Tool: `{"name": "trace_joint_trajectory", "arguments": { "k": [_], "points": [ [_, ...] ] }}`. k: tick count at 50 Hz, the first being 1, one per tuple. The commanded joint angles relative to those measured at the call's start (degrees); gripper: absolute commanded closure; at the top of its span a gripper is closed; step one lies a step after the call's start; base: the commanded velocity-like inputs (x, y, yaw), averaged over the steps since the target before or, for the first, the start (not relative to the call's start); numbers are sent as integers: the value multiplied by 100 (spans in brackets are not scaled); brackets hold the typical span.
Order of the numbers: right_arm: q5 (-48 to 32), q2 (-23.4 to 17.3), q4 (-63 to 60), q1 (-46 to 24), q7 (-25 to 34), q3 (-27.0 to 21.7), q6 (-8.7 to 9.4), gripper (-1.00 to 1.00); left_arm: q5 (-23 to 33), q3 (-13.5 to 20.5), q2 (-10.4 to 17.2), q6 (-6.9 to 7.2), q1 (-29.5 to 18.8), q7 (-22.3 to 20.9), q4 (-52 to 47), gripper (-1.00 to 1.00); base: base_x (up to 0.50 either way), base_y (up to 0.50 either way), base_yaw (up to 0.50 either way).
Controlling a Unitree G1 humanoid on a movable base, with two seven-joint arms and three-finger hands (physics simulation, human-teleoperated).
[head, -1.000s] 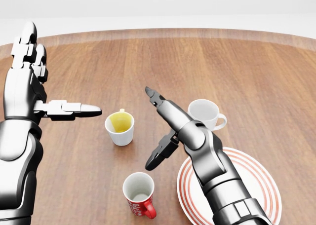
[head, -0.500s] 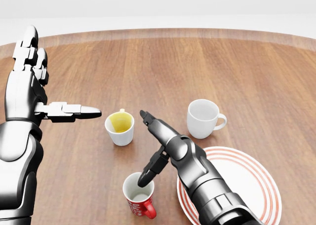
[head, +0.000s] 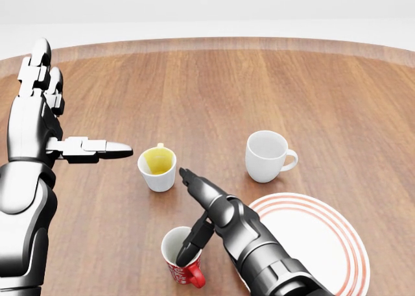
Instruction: Pick up the red mug and put it on the plate
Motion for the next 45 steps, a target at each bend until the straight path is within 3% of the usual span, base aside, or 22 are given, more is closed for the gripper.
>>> {"name": "trace_joint_trajectory", "arguments": {
  "k": [1,45],
  "points": [
    [-110,121,285,-2,-103,17,0,-100,-25,8,9,0,10,-1,51,-100,0,0,0],
    [-440,434,639,-32,-164,26,0,-100,-64,21,36,0,-14,-3,266,-100,0,0,0]
  ]
}}
